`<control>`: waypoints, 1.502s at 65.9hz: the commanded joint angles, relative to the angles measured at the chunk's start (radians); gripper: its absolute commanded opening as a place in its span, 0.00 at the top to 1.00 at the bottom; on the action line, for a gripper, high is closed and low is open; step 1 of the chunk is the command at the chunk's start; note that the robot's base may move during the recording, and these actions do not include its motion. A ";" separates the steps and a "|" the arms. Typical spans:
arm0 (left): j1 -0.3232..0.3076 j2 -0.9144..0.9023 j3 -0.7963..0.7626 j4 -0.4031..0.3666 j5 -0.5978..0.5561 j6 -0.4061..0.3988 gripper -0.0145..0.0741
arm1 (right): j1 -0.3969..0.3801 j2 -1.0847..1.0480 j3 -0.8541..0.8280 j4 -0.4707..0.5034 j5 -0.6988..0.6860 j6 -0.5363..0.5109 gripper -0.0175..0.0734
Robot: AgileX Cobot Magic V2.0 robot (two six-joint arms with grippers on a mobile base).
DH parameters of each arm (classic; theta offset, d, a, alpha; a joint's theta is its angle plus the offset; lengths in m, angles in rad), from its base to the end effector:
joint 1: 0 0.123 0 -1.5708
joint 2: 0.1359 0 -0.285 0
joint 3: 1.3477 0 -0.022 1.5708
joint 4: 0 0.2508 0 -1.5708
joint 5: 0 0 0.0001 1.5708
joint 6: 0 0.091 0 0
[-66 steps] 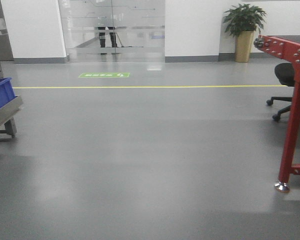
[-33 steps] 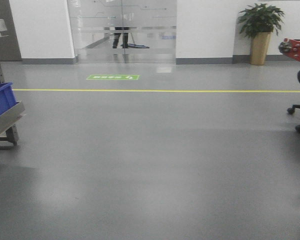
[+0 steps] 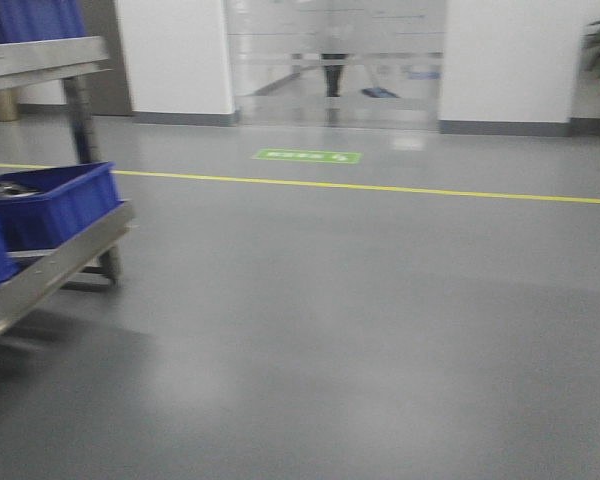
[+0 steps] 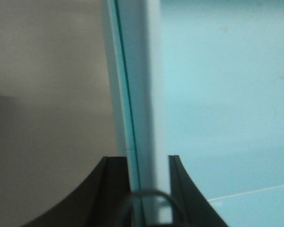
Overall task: Move two blue bins to right shelf middle
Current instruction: 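Drive along the aisle past the red workbench holding the light-blue bin, then turn the base toward the shelving with the dark blue bins and red bag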
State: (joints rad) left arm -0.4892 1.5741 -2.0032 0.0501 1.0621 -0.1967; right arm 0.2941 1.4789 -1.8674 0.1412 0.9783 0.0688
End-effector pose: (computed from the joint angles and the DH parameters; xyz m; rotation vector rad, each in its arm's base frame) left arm 0.2883 -0.1490 0.5009 0.3109 2.1122 -0.3461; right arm 0.2886 0.0985 0.4989 -0.2248 2.0764 0.3914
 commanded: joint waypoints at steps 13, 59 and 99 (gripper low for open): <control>-0.005 -0.018 -0.017 -0.036 -0.117 0.011 0.96 | 0.006 -0.014 -0.016 0.049 -0.071 -0.007 0.98; -0.005 -0.018 -0.017 -0.036 -0.117 0.011 0.96 | 0.006 -0.014 -0.016 0.049 -0.071 -0.007 0.98; -0.005 -0.018 -0.017 -0.036 -0.117 0.011 0.96 | 0.006 -0.014 -0.016 0.049 -0.071 -0.007 0.98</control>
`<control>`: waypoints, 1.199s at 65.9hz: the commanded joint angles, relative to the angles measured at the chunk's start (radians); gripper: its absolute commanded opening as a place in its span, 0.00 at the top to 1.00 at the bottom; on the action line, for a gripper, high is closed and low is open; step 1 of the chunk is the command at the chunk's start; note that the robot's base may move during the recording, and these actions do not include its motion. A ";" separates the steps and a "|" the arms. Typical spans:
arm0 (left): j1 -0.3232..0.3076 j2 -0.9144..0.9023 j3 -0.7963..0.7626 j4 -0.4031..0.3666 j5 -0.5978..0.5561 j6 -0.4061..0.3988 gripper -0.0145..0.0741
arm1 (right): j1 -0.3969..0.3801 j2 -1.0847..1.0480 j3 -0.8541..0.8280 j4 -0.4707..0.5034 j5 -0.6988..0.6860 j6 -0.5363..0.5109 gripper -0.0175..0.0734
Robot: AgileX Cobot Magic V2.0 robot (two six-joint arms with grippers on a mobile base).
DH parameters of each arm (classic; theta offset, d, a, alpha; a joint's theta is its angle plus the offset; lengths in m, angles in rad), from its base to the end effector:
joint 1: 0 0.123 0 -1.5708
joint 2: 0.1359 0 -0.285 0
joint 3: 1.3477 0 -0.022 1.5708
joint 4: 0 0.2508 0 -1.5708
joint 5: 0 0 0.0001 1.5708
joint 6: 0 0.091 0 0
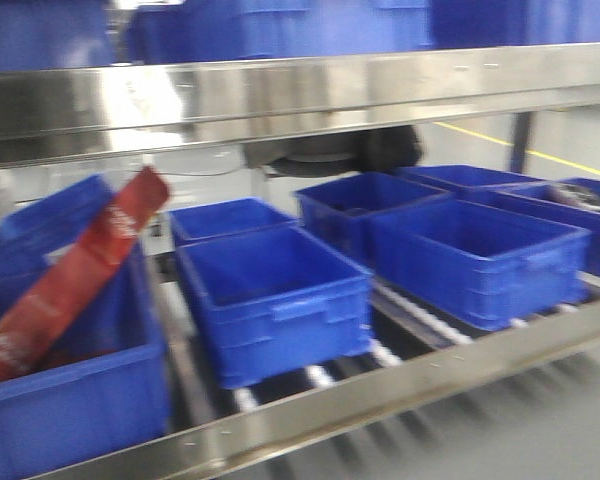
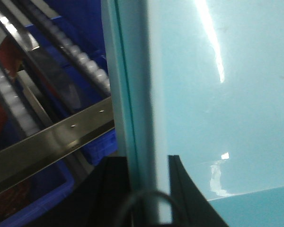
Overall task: Move two blue bins to right shelf middle
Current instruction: 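Turn the base toward the shelving with the dark blue bins and red bag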
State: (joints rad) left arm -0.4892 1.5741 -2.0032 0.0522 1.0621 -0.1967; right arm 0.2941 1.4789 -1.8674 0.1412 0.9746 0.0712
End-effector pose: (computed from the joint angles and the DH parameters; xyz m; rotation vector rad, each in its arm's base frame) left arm 0.2884 -0.1488 0.5010 0.3108 2.1118 -0.3436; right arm 0.2888 0.0985 0.4992 -0.2216 2.0731 0.3932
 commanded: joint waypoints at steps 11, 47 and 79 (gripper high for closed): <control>-0.005 -0.018 -0.017 -0.039 -0.117 0.011 0.96 | 0.006 -0.014 -0.016 0.049 -0.068 -0.009 0.98; -0.005 -0.018 -0.017 -0.039 -0.117 0.011 0.96 | 0.006 -0.014 -0.016 0.049 -0.068 -0.009 0.98; -0.005 -0.018 -0.017 -0.039 -0.117 0.011 0.96 | 0.006 -0.014 -0.016 0.049 -0.068 -0.009 0.98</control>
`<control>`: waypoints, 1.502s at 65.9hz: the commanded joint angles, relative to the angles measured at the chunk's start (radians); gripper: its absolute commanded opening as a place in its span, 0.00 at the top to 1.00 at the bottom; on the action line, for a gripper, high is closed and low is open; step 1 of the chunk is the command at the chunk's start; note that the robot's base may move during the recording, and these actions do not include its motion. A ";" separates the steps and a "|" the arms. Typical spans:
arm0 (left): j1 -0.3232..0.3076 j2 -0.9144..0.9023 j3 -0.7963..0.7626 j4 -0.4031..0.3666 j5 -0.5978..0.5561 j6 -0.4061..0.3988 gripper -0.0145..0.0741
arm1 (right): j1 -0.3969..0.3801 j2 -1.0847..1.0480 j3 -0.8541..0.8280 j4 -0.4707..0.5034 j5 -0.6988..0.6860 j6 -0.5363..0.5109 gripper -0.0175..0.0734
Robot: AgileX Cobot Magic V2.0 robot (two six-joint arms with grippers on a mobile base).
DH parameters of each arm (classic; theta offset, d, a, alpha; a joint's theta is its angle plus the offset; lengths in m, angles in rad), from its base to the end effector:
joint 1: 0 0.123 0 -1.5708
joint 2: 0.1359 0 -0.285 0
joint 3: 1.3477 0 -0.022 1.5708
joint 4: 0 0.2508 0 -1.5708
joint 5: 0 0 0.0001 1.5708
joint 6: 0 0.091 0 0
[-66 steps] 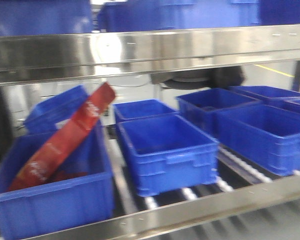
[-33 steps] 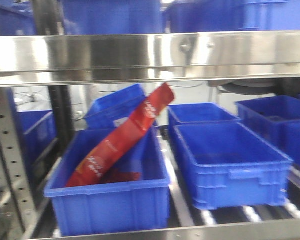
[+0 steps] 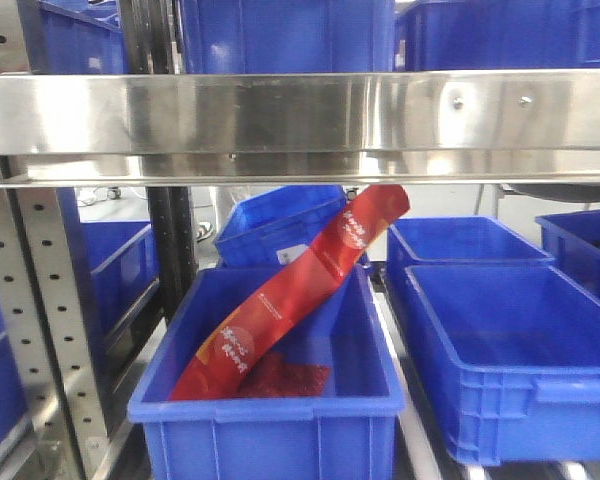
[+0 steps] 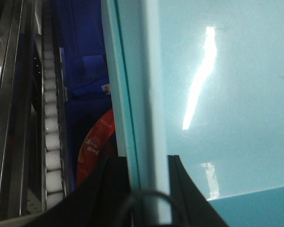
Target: Move two blue bins to right shelf middle
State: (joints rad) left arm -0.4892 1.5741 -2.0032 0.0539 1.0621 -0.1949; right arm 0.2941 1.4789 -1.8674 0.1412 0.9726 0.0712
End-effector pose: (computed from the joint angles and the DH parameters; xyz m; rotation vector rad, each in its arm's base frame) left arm 0.2884 -0.1487 0.5010 0.3127 2.1111 -0.3406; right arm 0.2889 0.0986 0.4993 -0.2212 2.0712 0.3935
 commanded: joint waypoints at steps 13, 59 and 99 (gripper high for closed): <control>-0.005 -0.018 -0.017 -0.040 -0.117 0.010 0.96 | 0.006 -0.014 -0.016 0.049 -0.066 -0.009 0.98; -0.005 -0.018 -0.017 -0.040 -0.117 0.010 0.96 | 0.006 -0.014 -0.016 0.049 -0.066 -0.009 0.98; -0.005 -0.018 -0.017 -0.040 -0.117 0.010 0.96 | 0.006 -0.014 -0.016 0.049 -0.066 -0.009 0.98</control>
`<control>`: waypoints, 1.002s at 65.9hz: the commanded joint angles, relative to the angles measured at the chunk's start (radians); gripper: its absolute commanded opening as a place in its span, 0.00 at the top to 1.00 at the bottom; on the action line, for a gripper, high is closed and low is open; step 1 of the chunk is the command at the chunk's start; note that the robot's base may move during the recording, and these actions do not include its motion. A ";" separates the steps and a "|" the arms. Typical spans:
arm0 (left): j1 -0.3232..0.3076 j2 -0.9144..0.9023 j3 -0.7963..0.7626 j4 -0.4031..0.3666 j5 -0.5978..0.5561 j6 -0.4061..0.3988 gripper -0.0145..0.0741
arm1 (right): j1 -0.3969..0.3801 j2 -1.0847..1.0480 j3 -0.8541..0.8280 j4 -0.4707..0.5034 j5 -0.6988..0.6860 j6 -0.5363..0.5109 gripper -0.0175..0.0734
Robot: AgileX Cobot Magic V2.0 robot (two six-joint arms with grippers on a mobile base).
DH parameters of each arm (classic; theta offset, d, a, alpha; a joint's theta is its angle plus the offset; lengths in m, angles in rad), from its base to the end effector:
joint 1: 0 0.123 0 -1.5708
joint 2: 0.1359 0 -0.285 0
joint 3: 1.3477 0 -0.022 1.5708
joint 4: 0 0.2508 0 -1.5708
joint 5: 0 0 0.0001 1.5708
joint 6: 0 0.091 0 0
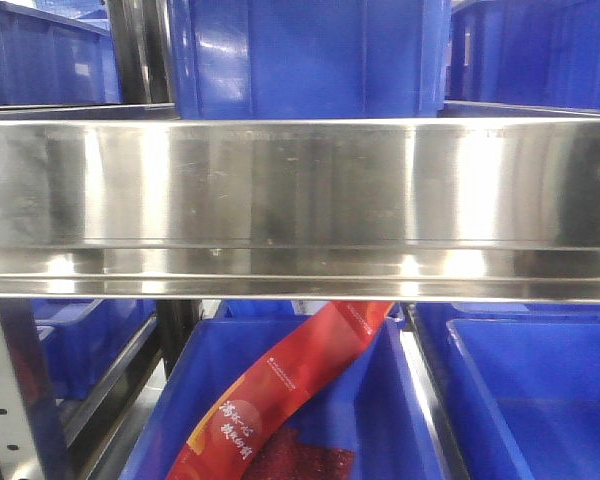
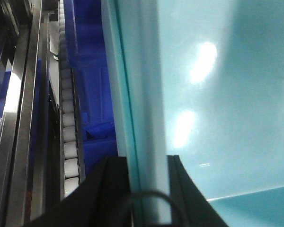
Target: Move two blue bins to right shelf middle
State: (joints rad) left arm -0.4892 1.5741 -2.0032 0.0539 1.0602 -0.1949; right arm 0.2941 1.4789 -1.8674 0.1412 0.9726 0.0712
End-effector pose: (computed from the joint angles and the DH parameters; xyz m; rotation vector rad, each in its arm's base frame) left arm 0.2885 -0.1487 0.5011 0.3124 2.1093 -0.3411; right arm 0.2889 0.0986 0.4993 -0.2212 2.0712 0.3935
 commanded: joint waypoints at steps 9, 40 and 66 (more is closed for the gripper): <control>-0.005 -0.018 -0.017 -0.040 -0.115 0.010 0.96 | 0.006 -0.014 -0.016 0.049 -0.066 -0.009 0.98; -0.005 -0.018 -0.017 -0.040 -0.115 0.010 0.96 | 0.006 -0.014 -0.016 0.049 -0.066 -0.009 0.98; -0.005 -0.018 -0.017 -0.040 -0.115 0.010 0.96 | 0.006 -0.014 -0.016 0.049 -0.067 -0.009 0.98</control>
State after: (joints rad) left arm -0.4892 1.5741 -2.0032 0.0539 1.0602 -0.1949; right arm 0.2941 1.4789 -1.8674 0.1412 0.9726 0.0712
